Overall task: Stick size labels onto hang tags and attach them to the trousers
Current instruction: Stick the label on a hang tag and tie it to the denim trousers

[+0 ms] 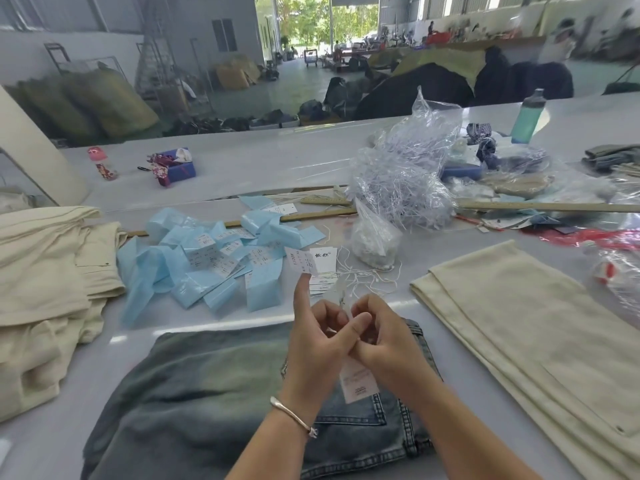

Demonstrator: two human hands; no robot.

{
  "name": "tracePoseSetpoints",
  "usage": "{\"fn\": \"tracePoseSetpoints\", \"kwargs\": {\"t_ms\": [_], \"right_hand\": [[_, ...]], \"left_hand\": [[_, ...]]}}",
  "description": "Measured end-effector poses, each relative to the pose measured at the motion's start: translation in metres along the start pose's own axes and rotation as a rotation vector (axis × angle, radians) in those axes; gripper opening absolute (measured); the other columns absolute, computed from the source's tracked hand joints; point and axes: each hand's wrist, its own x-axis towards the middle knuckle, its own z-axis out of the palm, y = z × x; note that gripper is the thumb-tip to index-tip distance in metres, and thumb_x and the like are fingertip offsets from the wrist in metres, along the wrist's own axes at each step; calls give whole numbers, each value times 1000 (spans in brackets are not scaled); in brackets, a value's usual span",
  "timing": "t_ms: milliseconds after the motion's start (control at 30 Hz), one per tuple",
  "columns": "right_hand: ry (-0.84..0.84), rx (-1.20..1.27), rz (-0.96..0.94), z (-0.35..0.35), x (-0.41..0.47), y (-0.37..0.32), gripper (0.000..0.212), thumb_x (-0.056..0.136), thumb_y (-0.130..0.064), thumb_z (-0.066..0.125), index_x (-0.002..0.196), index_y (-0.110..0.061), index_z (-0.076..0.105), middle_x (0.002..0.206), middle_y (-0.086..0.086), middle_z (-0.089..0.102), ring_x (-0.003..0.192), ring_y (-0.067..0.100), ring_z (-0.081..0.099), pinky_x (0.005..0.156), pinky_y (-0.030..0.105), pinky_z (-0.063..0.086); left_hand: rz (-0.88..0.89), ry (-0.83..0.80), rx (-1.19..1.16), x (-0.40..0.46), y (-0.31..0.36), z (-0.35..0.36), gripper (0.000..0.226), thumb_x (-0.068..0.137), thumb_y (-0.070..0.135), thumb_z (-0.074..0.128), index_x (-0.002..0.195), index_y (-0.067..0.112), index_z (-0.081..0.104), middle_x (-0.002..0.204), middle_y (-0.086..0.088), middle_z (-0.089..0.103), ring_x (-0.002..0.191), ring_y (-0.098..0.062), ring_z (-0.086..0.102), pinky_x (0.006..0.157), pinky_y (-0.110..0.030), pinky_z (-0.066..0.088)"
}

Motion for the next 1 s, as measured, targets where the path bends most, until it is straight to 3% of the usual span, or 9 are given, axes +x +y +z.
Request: {"fn": "tracePoseSetpoints", "kwargs": {"t_ms": [133,233,533,633,767,833,900,967,1000], "right_hand": [[-188,278,33,-13,-6,-6,44,69,-12,72,100,2,45,87,11,57,84,20,54,79,42,45],[-193,351,29,-18,-8,-9,59,66,-28,77,103,5,44,90,13,51,86,20,48,79,39,40],[-225,389,-9,-20,-6,-6,43,76,-14,75,102,3,44,94,17,58,91,23,57,82,37,49],[-248,389,-14,-19,-5,-5,44,77,-11,74,103,5,42,97,22,58,92,26,57,83,42,48],[-258,374,-24,-20,-4,-3,48,78,-12,74,109,2,40,91,10,64,89,20,60,79,31,53],[-240,343,-46,-19,-3,-1,62,81,-10,72,130,-8,34,84,1,66,83,13,63,75,26,53],[-219,271,-99,-19,-2,2,78,87,-4,64,148,-30,23,72,-2,60,67,13,58,65,26,48],[-141,182,-92,-20,1,6,67,88,-8,57,140,-46,40,72,9,55,64,30,49,61,37,42],[-89,168,-71,-22,3,8,57,87,-11,55,131,-47,52,80,5,63,68,28,53,63,37,44]], "left_hand": [[-82,-48,-217,5,5,-3,100,71,23,81,148,32,19,69,1,57,66,-12,57,62,-22,51],[-89,-65,-302,5,7,-2,103,69,27,85,149,26,19,70,1,61,69,-10,60,66,-20,51],[-33,-5,-310,3,10,2,90,69,24,79,140,36,26,73,-1,61,71,-13,61,68,-24,53],[-22,16,-301,1,12,2,92,67,25,85,137,42,27,73,-1,62,71,-13,62,67,-24,54],[-19,32,-260,1,11,0,91,73,16,80,142,36,25,74,-2,64,72,-15,64,69,-25,55],[-20,39,-249,0,9,-2,85,79,10,77,142,34,25,75,-2,65,72,-14,64,69,-23,54],[-35,45,-259,0,8,-4,72,85,6,68,139,32,29,74,-2,65,69,-13,63,64,-22,52],[-62,63,-269,-1,10,-6,56,90,4,61,134,30,38,74,-3,61,64,-12,57,59,-22,49],[-73,91,-261,-1,11,-7,49,91,4,60,130,29,44,76,-2,58,65,-11,54,58,-21,47]]}}
